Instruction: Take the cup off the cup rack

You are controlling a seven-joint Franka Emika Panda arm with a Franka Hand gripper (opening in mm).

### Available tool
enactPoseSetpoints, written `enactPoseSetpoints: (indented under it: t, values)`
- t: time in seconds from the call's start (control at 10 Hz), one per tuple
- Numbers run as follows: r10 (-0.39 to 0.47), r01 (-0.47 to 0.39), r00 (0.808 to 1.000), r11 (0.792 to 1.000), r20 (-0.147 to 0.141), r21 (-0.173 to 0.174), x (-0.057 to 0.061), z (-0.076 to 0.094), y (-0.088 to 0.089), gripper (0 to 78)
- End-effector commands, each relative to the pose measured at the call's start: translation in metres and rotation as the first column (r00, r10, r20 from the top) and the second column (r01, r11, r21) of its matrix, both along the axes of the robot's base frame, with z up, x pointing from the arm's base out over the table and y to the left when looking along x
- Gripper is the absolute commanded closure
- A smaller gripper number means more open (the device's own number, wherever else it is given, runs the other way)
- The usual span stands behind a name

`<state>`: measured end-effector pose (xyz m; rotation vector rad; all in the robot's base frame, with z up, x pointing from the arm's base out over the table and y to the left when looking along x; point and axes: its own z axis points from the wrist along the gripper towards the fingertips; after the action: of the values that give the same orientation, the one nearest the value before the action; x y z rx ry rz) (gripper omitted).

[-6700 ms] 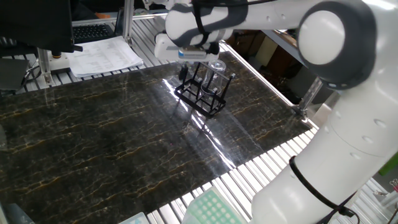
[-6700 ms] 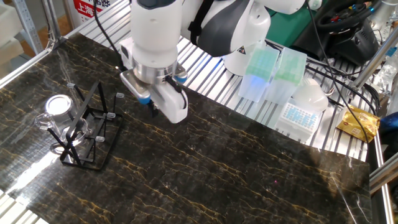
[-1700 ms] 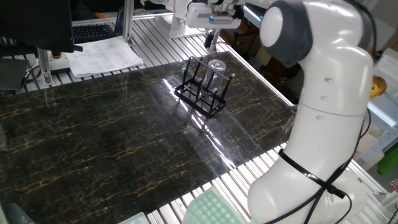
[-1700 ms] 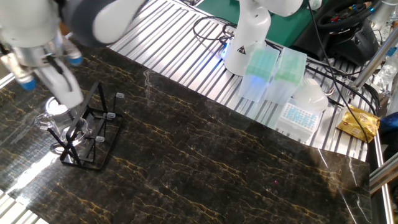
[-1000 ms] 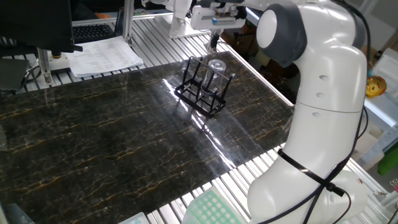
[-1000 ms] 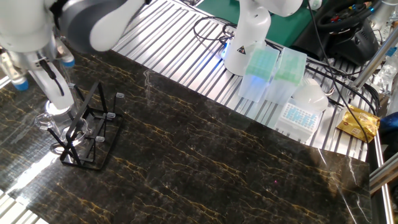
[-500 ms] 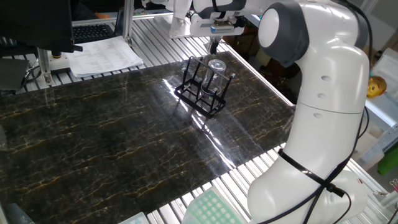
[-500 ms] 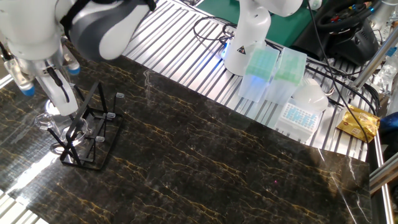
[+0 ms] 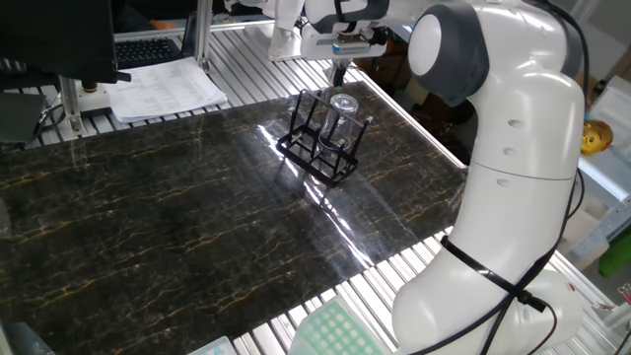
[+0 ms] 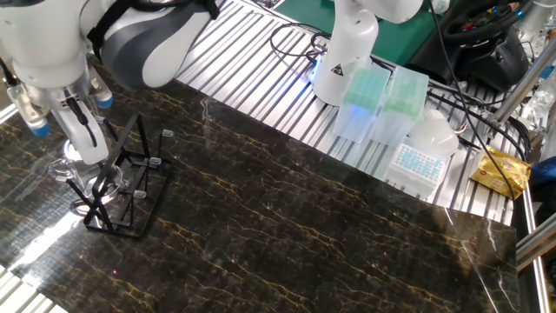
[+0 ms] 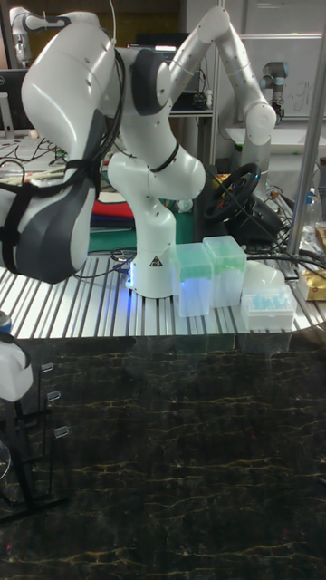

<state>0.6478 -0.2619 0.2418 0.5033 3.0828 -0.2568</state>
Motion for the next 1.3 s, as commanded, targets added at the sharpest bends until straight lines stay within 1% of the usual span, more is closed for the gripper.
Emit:
enactPoseSetpoints:
  t: [0.1,0.2,0.3,0.4,0.6,0.7,0.8,0.9,1.0,1.1,1.2,1.3]
  values:
    - [-0.041,0.040,0.999,0.997,0.022,0.063,0.001,0.003,-0.001,77.6]
    - [-0.063,0.062,0.998,0.997,0.018,0.047,0.001,0.003,-0.001,77.6]
    - [-0.063,0.062,0.998,0.997,0.018,0.047,0.001,0.003,-0.001,77.6]
    - [-0.052,0.052,0.998,0.998,0.019,0.038,0.001,0.003,-0.001,77.6]
    - [-0.029,0.028,0.999,0.998,0.016,0.049,0.001,0.002,-0.005,77.6]
    - [-0.019,0.019,1.000,0.998,0.007,0.052,0.000,-0.002,-0.019,77.6]
    - [-0.009,0.008,1.000,0.999,0.008,0.051,-0.002,-0.008,-0.028,77.6]
    - [-0.008,0.008,1.000,0.998,0.009,0.060,-0.003,-0.010,-0.032,77.6]
    - [-0.012,0.011,1.000,0.998,0.008,0.064,-0.003,-0.010,-0.031,77.6]
    - [-0.038,0.037,0.999,0.997,0.013,0.067,-0.002,-0.009,-0.026,77.6]
    - [-0.050,0.049,0.999,0.997,0.015,0.060,-0.002,-0.008,-0.024,77.6]
    - [-0.043,0.042,0.999,0.997,0.016,0.058,-0.004,-0.011,-0.023,77.6]
